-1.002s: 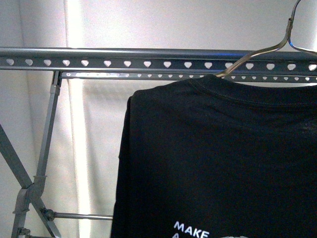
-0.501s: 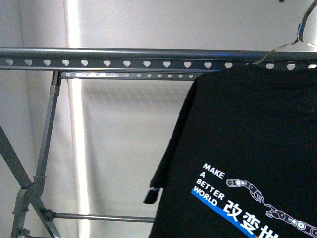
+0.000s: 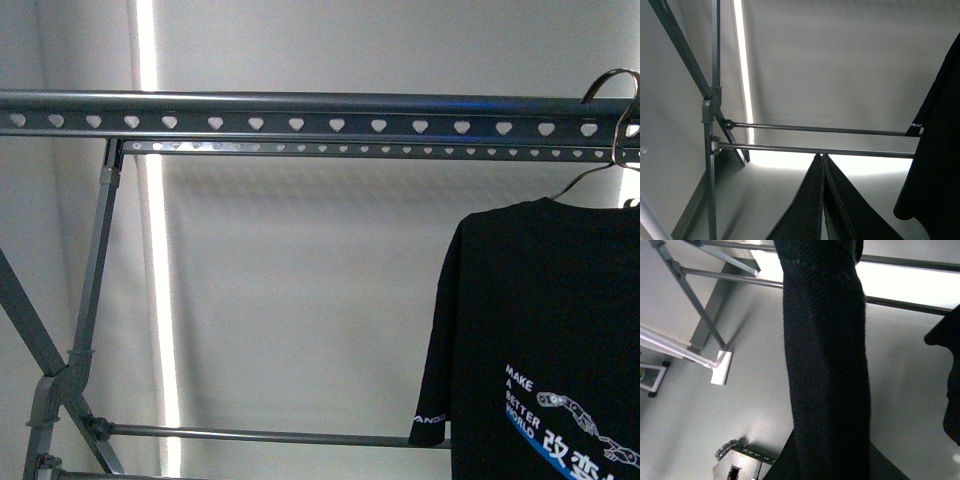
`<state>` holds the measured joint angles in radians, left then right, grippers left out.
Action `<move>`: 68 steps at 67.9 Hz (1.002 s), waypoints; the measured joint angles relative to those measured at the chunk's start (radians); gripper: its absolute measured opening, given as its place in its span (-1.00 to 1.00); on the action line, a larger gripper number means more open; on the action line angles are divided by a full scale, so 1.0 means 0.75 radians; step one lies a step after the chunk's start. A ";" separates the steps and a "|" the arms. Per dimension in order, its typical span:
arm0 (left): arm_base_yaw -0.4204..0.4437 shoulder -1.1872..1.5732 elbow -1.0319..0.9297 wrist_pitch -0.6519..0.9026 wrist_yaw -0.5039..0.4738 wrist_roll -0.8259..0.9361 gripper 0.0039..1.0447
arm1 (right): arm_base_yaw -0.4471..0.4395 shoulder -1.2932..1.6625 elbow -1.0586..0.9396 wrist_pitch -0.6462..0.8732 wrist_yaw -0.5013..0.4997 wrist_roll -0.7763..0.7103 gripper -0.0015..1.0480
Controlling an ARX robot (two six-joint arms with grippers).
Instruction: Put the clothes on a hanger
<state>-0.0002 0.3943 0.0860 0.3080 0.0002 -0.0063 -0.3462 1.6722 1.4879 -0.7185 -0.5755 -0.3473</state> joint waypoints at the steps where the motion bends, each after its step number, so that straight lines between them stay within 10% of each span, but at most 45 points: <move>1: 0.000 -0.010 -0.005 -0.005 0.000 0.000 -0.94 | -0.002 0.015 0.016 0.006 0.009 0.013 -0.85; 68: 0.000 -0.517 -0.091 -0.405 -0.001 0.005 -0.94 | 0.179 0.463 0.548 0.117 0.314 0.320 -0.66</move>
<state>-0.0002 0.0063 0.0181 0.0040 -0.0002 -0.0029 -0.2123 2.0193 1.8992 -0.6308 -0.3401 -0.1070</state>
